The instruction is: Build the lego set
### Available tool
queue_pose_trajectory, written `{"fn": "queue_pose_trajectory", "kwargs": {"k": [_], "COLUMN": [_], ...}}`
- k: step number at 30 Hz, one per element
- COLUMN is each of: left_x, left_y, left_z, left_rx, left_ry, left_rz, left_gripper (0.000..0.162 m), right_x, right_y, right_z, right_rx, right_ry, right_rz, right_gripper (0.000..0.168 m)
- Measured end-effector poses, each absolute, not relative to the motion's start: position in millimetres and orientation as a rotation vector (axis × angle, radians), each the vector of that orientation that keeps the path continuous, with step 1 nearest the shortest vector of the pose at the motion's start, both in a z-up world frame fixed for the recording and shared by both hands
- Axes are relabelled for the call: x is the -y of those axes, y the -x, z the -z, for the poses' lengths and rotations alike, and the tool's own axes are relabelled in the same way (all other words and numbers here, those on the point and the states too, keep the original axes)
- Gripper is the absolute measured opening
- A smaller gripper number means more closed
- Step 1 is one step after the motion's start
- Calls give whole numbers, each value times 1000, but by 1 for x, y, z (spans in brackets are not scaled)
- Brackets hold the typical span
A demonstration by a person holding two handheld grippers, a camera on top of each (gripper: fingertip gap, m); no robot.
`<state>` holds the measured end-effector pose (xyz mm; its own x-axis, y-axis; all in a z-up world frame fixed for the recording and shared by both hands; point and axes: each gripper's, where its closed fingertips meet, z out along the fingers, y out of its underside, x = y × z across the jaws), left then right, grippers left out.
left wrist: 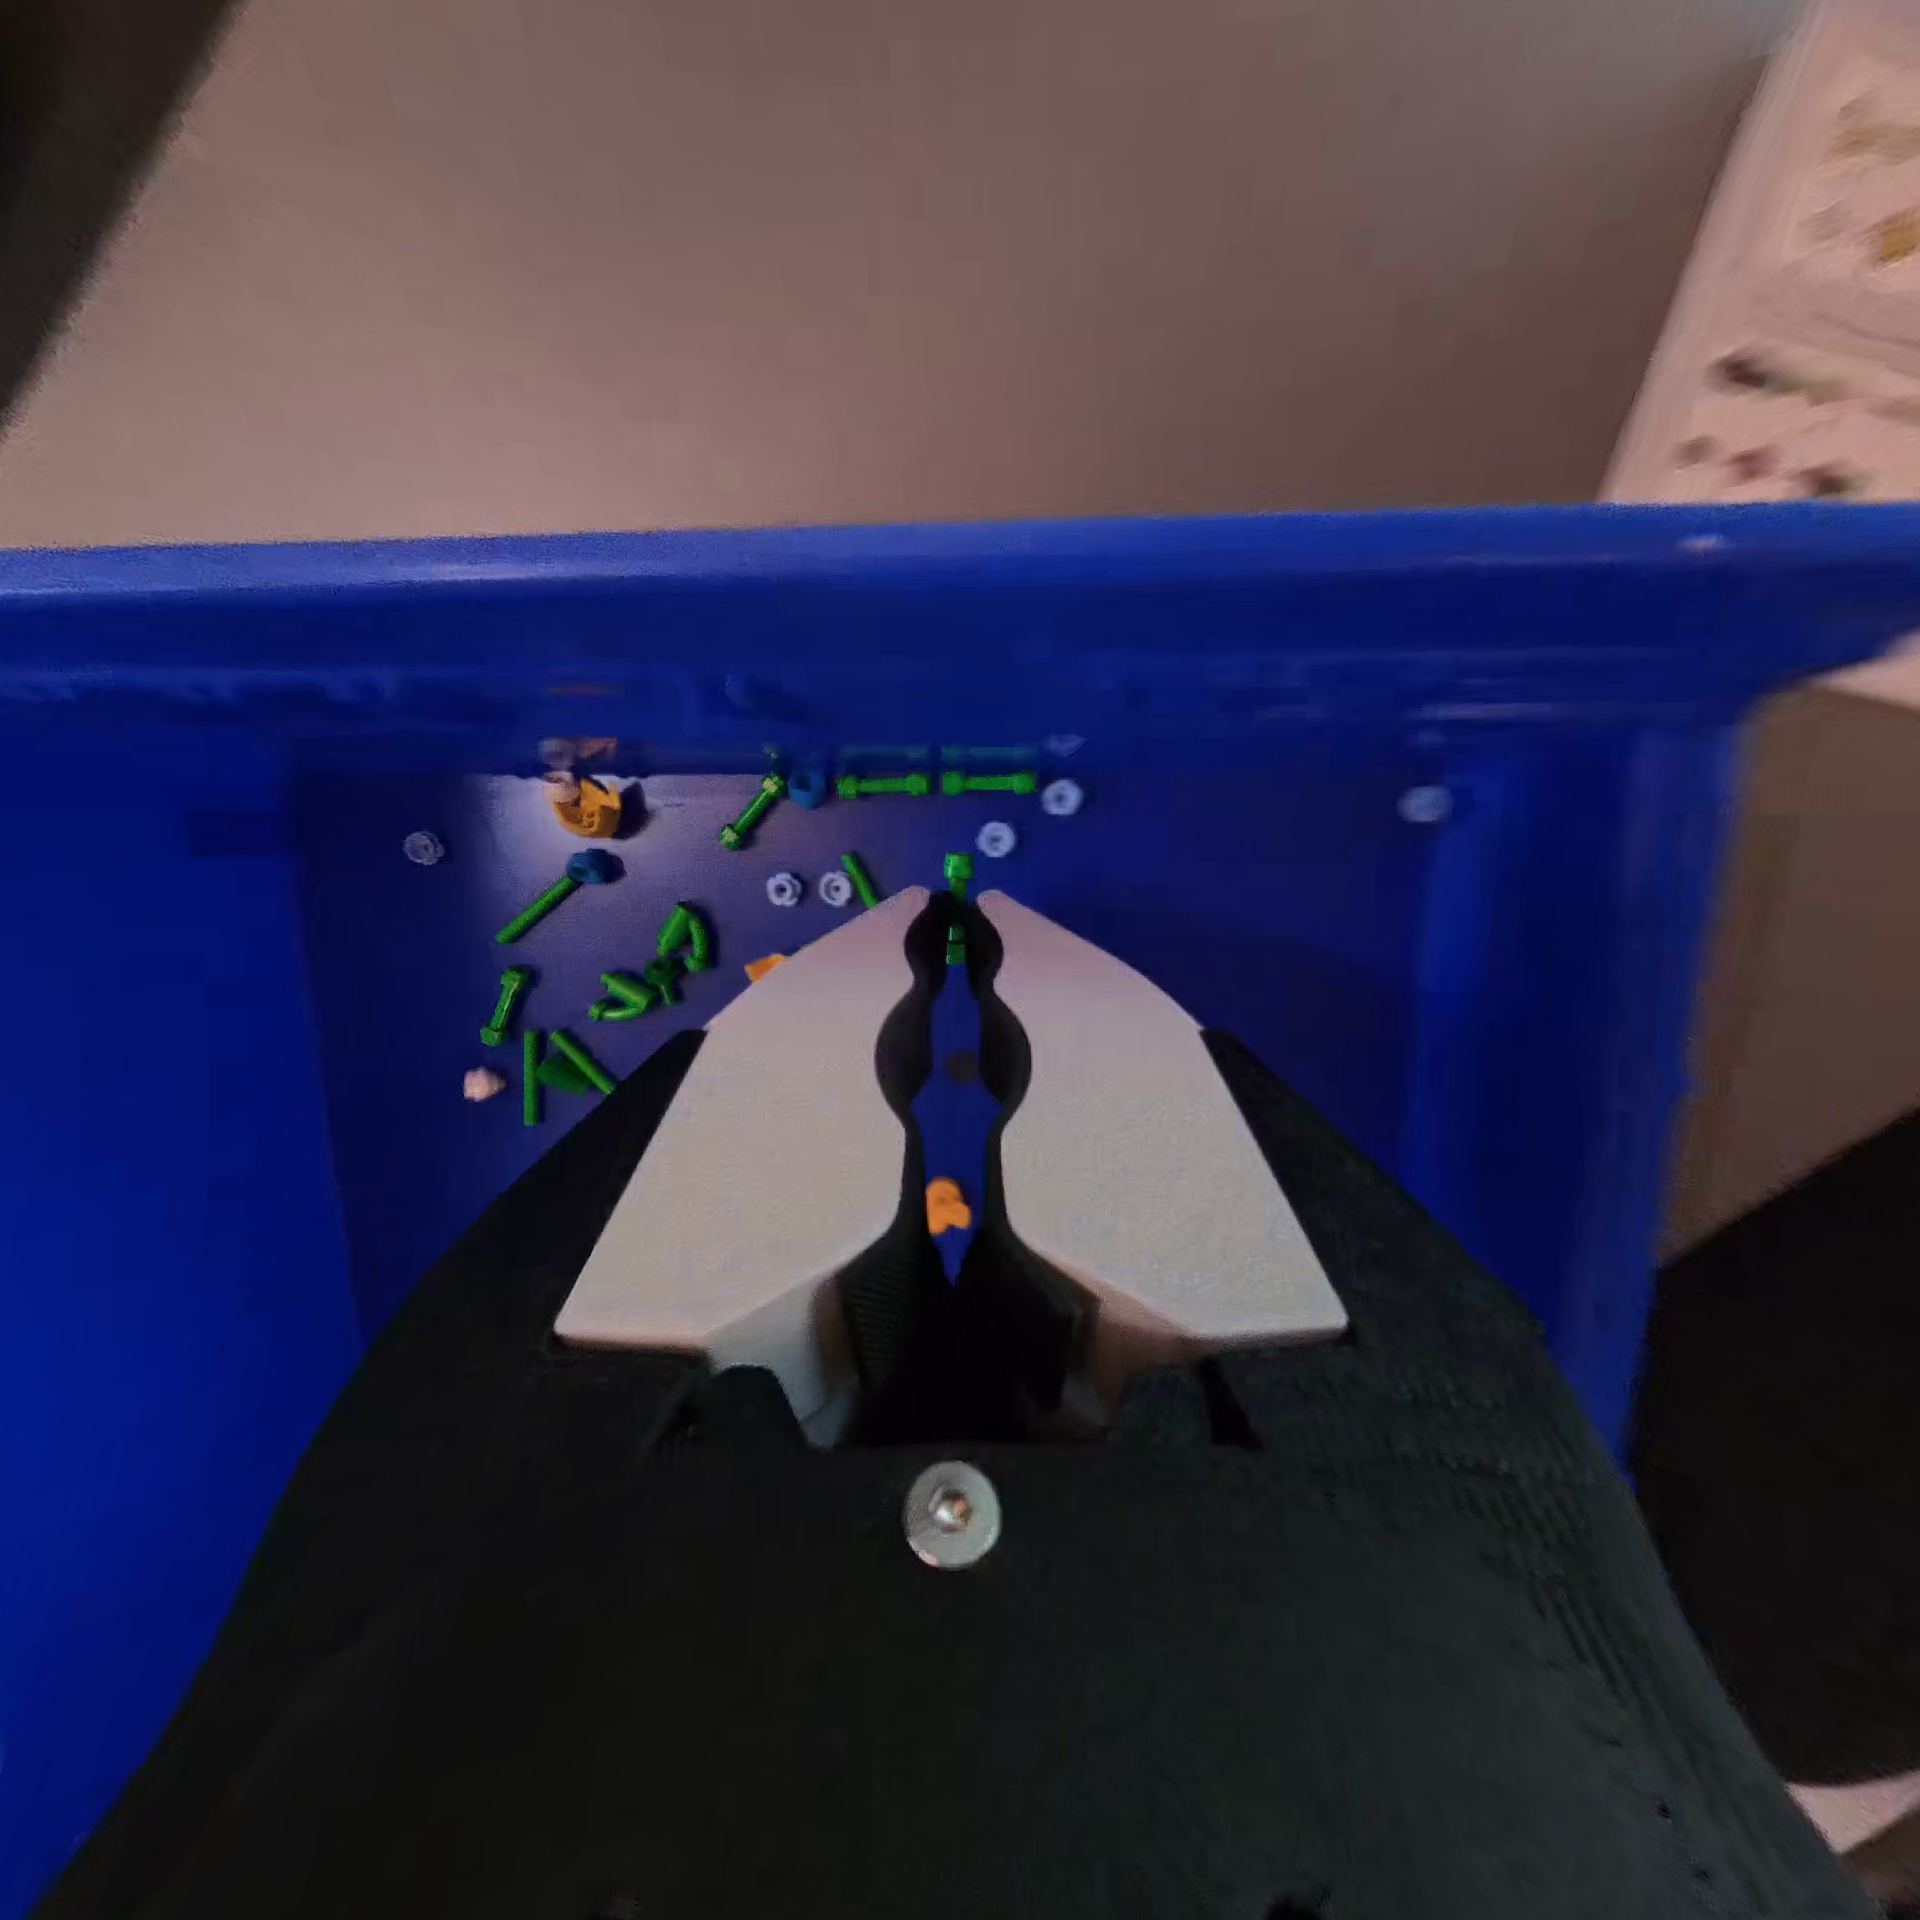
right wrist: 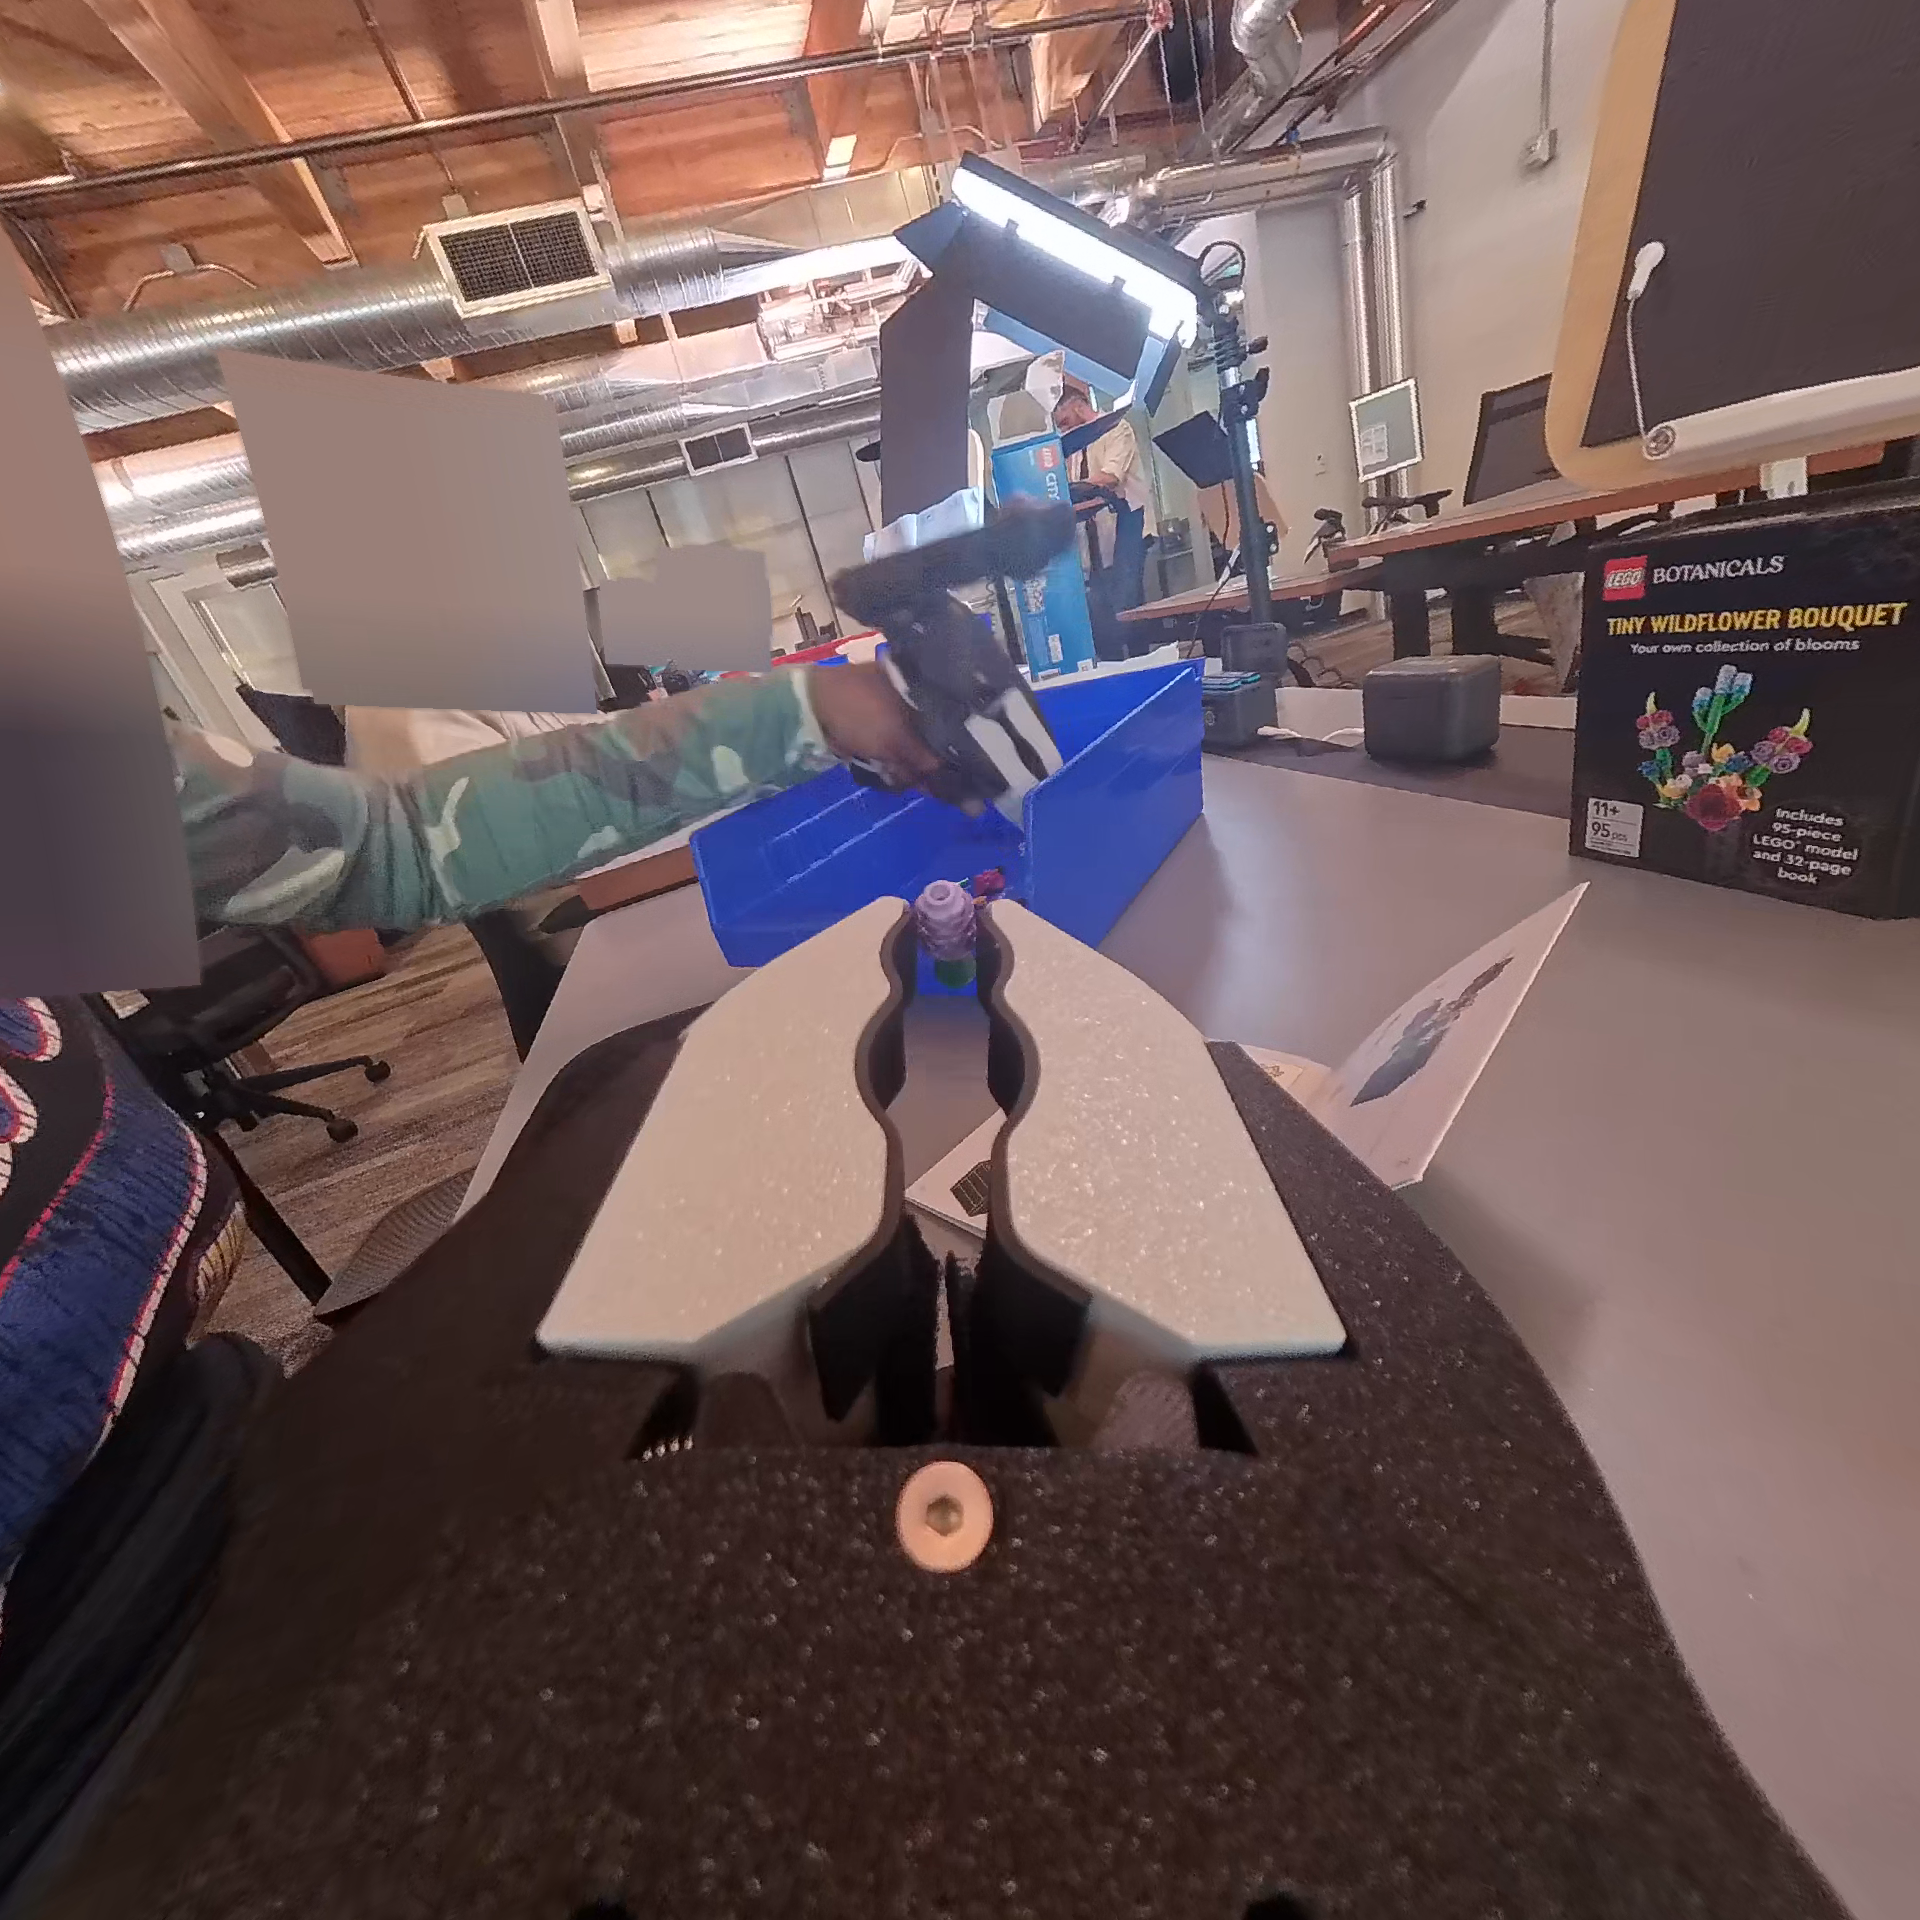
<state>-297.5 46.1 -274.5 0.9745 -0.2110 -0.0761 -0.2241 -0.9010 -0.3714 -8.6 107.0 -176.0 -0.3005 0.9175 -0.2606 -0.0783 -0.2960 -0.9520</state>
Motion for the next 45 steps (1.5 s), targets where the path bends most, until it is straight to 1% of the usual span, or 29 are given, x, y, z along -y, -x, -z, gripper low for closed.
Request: {"fn": "queue_pose_trajectory", "kwargs": {"k": [3,5,7,9,12,14,25,30,32,35,37,40,42,45], "left_x": [-28,3,38,70,92,93,92,89,75,28,-6,-64,-90,-87], "left_y": [242,184,133,97,93,94,93,90,79,49,33,17,9,-3], "left_z": [213,190,201,235,284,294,301,299,282,225,207,206,217,227], "left_rx": [-425,-601,-783,-912,-939,-874,-931,-799,-663,-445,-419,-369,-387,-509], "left_ry": [2501,2419,2433,2527,2681,2697,2734,2567,2391,2020,1879,1771,1802,1846], "left_rz": [92,171,172,183,96,126,93,195,312,550,679,845,901,847], "left_gripper": [3,3,3,4,4,4,4,3,4,3,3,3,3,3], "right_x": [-106,-104,-101,-99,-97,-98,-98,-87,-81,-74,-80,-100,-112,-116], "right_y": [8,9,9,10,11,12,12,11,9,5,1,-1,1,5], "right_z": [175,176,176,177,178,179,181,177,172,161,155,156,163,174], "right_rx": [1172,1186,1200,1215,1227,1230,1241,1272,1267,1206,1112,959,907,948], "right_ry": [1166,1166,1159,1158,1159,1161,1168,1125,1097,1075,1079,1151,1230,1320], "right_rz": [-1707,-1707,-1703,-1697,-1690,-1675,-1664,-1709,-1794,-2011,-2153,-2239,-2215,-2138], "right_gripper": [11,10,10,10,10,10,10,10,10,10,10,10,10,10]}}
